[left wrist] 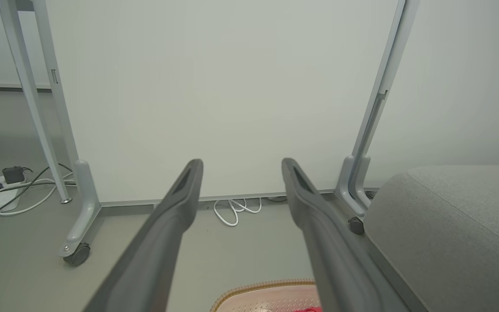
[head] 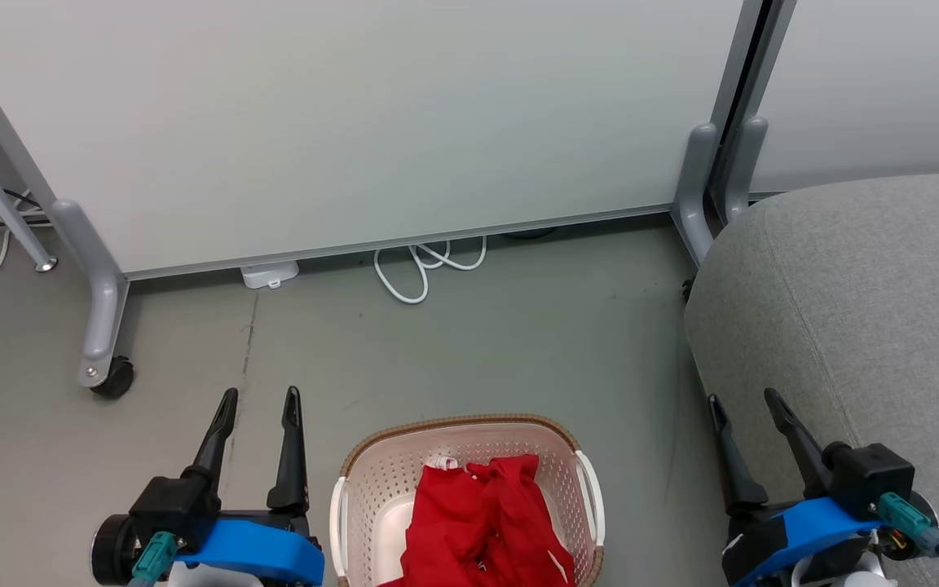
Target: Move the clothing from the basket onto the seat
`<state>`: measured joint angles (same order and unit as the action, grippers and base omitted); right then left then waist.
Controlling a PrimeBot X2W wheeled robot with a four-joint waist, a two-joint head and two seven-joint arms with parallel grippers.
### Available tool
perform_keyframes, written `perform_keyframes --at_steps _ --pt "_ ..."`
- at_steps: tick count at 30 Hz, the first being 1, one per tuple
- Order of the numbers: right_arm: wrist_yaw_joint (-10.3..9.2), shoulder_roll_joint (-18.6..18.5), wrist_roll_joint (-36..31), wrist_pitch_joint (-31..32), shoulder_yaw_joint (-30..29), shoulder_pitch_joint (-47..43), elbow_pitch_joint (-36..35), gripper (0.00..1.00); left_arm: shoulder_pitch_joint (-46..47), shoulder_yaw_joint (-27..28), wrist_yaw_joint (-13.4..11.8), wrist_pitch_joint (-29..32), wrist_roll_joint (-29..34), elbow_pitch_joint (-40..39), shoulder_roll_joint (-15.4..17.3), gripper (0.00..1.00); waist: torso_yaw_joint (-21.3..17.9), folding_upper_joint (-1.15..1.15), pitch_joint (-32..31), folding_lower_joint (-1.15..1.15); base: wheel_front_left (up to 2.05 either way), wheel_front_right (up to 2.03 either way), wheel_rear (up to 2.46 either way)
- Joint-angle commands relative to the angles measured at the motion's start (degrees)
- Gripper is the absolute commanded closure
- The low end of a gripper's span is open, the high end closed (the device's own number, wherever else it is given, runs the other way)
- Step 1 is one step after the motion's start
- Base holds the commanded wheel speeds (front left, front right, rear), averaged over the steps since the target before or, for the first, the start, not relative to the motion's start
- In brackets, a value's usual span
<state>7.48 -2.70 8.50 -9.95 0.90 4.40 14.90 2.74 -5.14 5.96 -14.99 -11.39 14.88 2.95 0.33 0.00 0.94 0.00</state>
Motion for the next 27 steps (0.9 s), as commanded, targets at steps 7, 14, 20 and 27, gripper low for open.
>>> perform_keyframes --at_steps 7,14,20,27 --pt "0.03 -0.33 0.17 -0.58 0.07 0.43 0.08 0.00 0.86 0.02 0.19 -0.30 0.23 0.16 -0.06 0.00 -0.05 0.00 0.22 0.00 0.00 0.00 0.00" --pt "0.03 -0.33 0.48 -0.83 0.08 0.84 0.43 0.00 1.04 -0.14 0.23 -0.30 -0.21 0.30 -0.07 0.00 -0.06 0.00 0.47 0.00 0.00 0.00 0.00" --pt "0.03 -0.31 0.61 -0.86 1.31 1.76 -0.16 0.00 1.09 0.06 -0.01 -0.29 -0.96 0.92 -0.07 0.00 -1.11 0.00 2.45 0.00 0.00 0.00 0.00" --pt "0.03 -0.30 -0.36 0.07 4.82 7.40 -2.90 0.00 4.24 0.17 0.36 -0.28 -0.61 4.03 -0.06 0.00 -4.45 0.00 10.60 0.00 0.00 0.00 0.00"
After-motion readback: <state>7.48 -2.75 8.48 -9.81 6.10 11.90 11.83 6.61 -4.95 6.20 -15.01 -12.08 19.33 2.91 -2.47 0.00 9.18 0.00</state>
